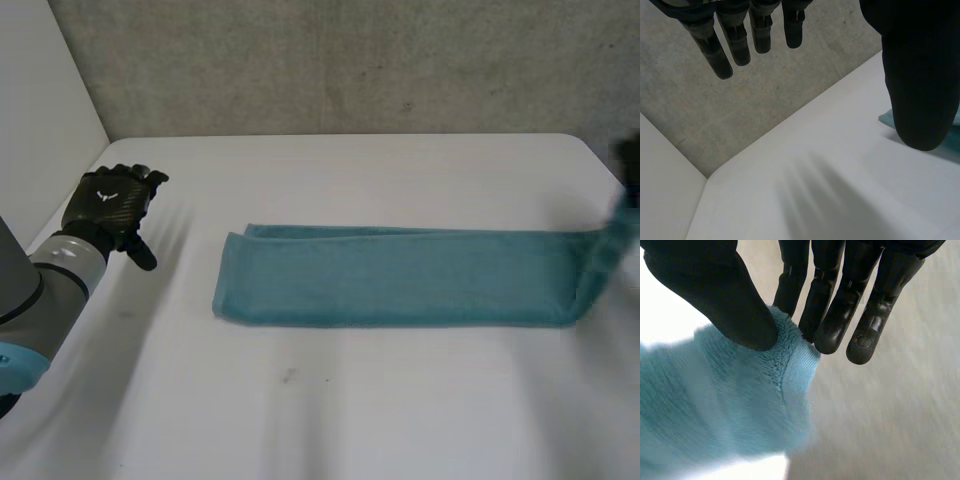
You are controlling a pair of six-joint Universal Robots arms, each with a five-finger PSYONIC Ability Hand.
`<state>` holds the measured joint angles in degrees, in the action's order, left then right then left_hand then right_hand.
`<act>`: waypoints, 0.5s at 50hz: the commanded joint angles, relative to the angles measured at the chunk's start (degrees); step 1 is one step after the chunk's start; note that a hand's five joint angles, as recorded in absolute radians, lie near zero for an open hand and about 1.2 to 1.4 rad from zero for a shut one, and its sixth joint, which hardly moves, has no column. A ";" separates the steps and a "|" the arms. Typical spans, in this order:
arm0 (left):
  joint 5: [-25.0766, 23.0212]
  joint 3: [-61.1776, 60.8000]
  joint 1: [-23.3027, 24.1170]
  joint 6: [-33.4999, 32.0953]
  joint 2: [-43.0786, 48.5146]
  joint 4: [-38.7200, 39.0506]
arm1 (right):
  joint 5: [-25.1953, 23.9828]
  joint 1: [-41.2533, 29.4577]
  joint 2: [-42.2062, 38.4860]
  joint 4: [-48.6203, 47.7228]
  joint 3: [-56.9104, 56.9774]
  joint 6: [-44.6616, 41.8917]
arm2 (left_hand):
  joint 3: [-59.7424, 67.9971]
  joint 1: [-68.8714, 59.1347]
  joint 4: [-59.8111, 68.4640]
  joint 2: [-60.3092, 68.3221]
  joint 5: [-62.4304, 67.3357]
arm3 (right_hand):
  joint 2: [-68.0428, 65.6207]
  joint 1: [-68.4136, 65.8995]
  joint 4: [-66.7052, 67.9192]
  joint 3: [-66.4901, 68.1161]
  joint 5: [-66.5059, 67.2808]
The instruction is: Fold the laundry
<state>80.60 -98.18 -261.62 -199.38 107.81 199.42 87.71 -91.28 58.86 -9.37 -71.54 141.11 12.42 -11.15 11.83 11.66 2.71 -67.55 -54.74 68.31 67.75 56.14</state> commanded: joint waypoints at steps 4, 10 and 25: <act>0.09 0.01 -0.12 0.05 -0.15 0.00 | -7.45 -29.53 -1.28 -6.69 1.84 2.33 | -2.42 1.15 -1.83 -1.66 -2.71 | -12.45 -25.26 11.69 12.25 13.86; 0.09 -0.08 -0.21 0.05 -0.15 0.00 | -11.50 -40.46 -9.89 -11.54 3.43 2.33 | -2.42 1.15 -1.83 -1.66 -2.71 | -12.45 -25.26 11.69 12.25 13.86; -0.09 0.00 0.85 -0.04 -0.06 0.00 | -2.91 -39.53 -8.00 -8.92 0.81 7.66 | -2.42 1.15 -1.83 -1.66 -2.71 | 57.55 44.74 -58.31 -57.75 -56.14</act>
<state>80.58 -98.61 -261.61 -199.37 107.73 199.42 76.98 -136.37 42.99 -21.16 -67.45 143.74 12.42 -11.15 11.83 11.66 2.71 -19.78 -16.52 20.63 20.42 10.41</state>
